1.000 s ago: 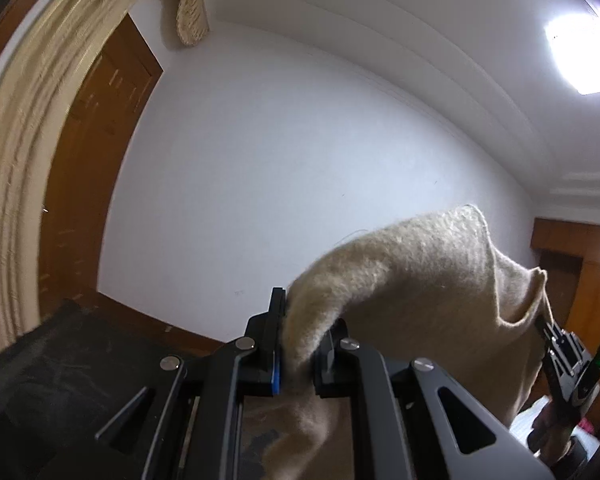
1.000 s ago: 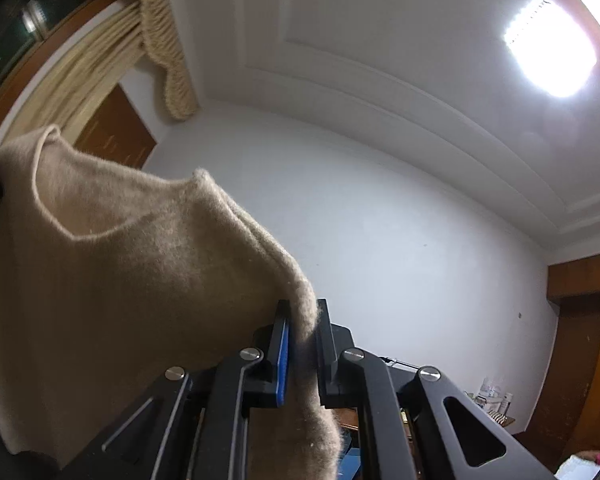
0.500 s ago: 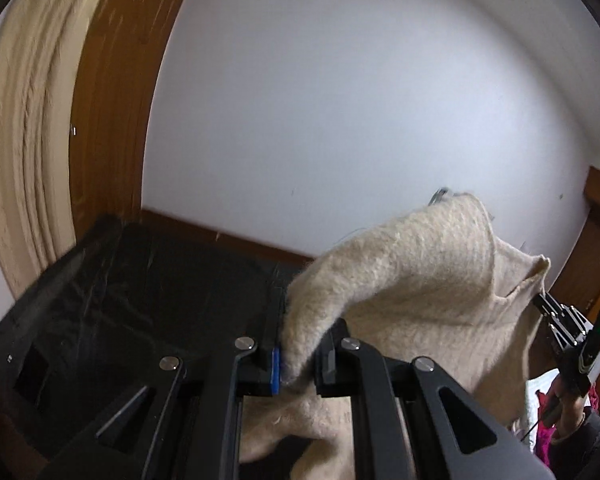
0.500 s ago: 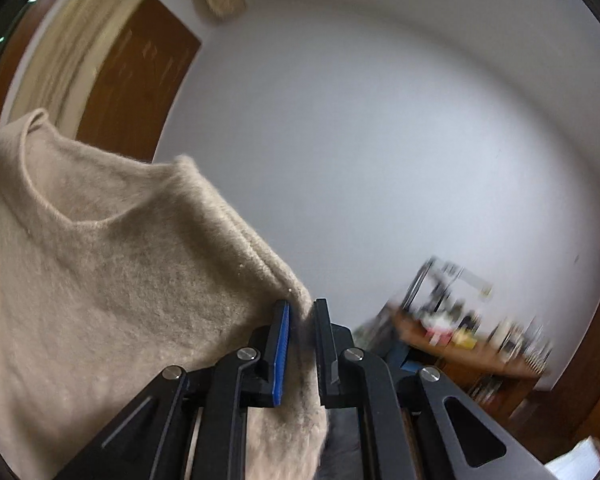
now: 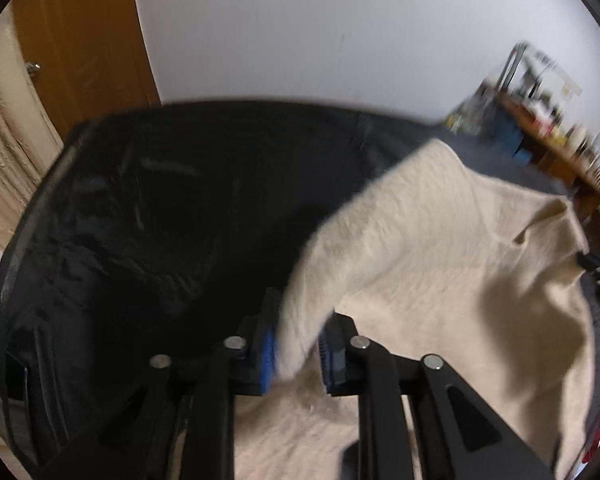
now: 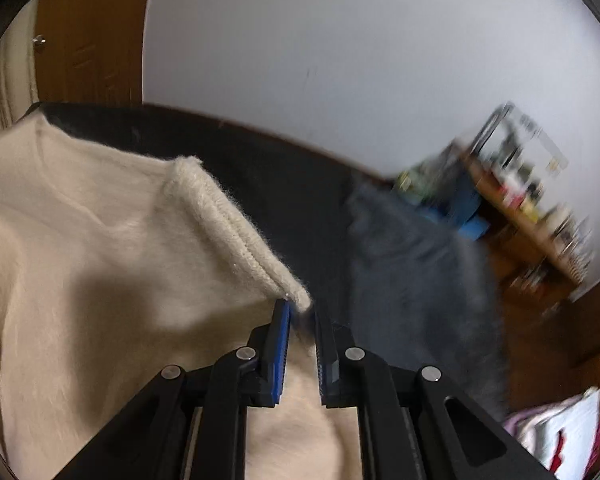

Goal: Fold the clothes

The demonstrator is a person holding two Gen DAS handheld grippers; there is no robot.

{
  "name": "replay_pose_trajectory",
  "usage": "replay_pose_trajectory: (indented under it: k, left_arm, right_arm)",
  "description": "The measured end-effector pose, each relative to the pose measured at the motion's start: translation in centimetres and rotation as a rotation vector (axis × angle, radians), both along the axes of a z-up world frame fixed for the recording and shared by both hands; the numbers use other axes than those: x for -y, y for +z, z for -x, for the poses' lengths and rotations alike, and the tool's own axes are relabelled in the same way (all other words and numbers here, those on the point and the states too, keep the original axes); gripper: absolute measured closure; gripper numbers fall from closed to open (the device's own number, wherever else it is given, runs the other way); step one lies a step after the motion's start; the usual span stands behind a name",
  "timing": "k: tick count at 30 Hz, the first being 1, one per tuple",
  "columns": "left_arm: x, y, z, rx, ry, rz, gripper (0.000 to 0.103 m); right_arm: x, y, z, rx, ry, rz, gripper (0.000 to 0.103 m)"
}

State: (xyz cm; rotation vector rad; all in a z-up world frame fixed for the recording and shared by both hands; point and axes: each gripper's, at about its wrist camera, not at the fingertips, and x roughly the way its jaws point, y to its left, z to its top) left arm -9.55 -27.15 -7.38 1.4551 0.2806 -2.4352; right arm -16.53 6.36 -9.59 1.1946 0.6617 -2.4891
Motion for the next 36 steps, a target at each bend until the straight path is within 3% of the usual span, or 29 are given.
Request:
replay_pose_trajectory:
  k: [1,3,4,6,7,8,11,17,22,25,27,31,36]
  left_arm:
    - [0.5,-1.0,0.4,0.025,0.009,0.004,0.068]
    - [1.6,-2.7,0.3,0.069,0.031,0.002,0.048]
    - [2.4,-3.3,-0.1,0.077,0.038,-0.011,0.046]
    - [4.1,-4.5,-0.7,0.092,0.052,-0.037,0.042]
    - [4.8,-4.9,-1.3,0.096,0.059,-0.050,0.040]
    - [5.4,-4.9,-2.1,0.096,0.064,-0.062,0.038]
    - [6.7,-4.5,-5.2,0.087,0.064,-0.080,0.035]
    - [6.2,-3.0,-12.5,0.103,-0.047,-0.142,0.033]
    - [1.8,-3.5,-16.7,0.124,-0.169,-0.186,0.027]
    - [-1.4,-4.8,-17.6,0.139,-0.218,-0.113,0.024]
    - [-2.4,-6.0,-17.6,0.156,-0.195,-0.024,0.024]
    - [-0.3,-8.0,-17.4,0.222,-0.013,0.197,0.019]
    - [5.6,-6.2,-18.6,0.184,0.185,0.313,0.019]
  right_arm:
    - [-0.1,-0.8,0.4,0.025,-0.012,0.005,0.088]
    - [-0.2,-1.6,0.4,0.044,-0.037,0.002,0.086]
    - [-0.3,-2.2,0.5,0.043,-0.053,-0.006,0.081]
    - [-1.0,-2.6,1.7,0.058,-0.082,-0.010,0.065]
    - [-1.6,-2.7,2.5,0.074,-0.093,-0.003,0.043]
    - [-1.9,-2.7,2.3,0.103,-0.099,0.024,0.030]
    - [-2.4,-1.7,0.8,0.150,-0.118,0.103,0.030]
    - [-1.3,2.1,-5.0,0.105,-0.128,0.147,0.030]
    - [1.3,0.1,-4.7,0.159,-0.025,0.146,0.030]
    - [3.3,-1.4,-5.1,0.188,0.030,0.123,0.030]
    - [3.9,-2.0,-5.7,0.209,0.055,0.125,0.030]
    - [4.5,-2.7,-6.7,0.201,0.087,0.090,0.030]
    - [3.2,-3.8,-6.9,0.205,0.066,0.059,0.030]
